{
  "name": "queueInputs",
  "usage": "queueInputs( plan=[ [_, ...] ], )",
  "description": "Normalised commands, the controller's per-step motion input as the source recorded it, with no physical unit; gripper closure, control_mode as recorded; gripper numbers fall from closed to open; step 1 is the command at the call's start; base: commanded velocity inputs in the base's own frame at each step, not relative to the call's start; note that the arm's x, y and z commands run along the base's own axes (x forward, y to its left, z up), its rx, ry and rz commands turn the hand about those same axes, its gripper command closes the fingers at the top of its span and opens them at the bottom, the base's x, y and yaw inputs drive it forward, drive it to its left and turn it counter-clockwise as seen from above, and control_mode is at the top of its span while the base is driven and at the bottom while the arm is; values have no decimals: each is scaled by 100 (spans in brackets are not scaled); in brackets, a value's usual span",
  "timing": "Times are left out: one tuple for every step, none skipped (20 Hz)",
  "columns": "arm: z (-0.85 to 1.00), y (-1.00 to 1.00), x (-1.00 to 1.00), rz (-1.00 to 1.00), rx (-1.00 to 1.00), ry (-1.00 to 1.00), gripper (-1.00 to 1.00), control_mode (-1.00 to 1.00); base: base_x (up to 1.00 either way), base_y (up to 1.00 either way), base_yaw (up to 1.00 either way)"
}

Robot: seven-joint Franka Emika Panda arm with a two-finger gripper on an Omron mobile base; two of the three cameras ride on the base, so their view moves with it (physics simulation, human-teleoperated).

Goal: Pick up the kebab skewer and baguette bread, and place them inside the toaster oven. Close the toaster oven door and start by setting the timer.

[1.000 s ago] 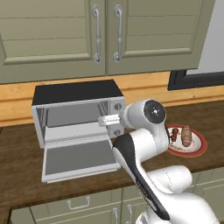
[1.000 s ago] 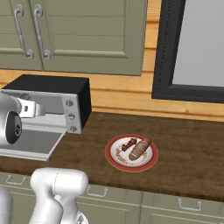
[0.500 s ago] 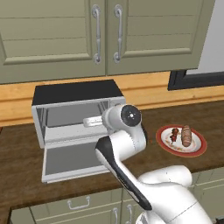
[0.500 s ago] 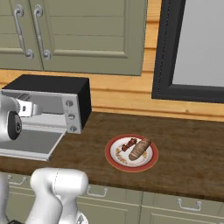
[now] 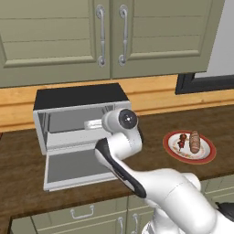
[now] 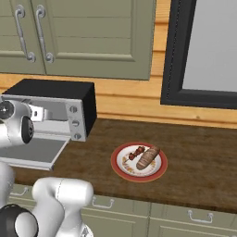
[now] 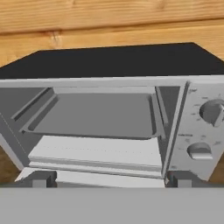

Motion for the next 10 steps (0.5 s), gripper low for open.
queueInputs(
  plan=[
    [-13,0,43,0,3,0,-100,-100,0,0,0],
    [-13,2,31,0,0,0,-100,-100,0,0,0],
    [-16,18,29,0,0,0,-100,-100,0,0,0],
    [-20,36,24,0,0,0,-100,-100,0,0,0],
    [-16,32,21,0,0,0,-100,-100,0,0,0],
    [-17,37,24,0,0,0,-100,-100,0,0,0],
    [-21,36,36,0,0,0,-100,-100,0,0,0],
    [-19,35,41,0,0,-2,-100,-100,0,0,0],
    [-20,25,43,0,0,-2,-100,-100,0,0,0],
    [-23,9,50,0,0,0,-100,-100,0,0,0]
  ],
)
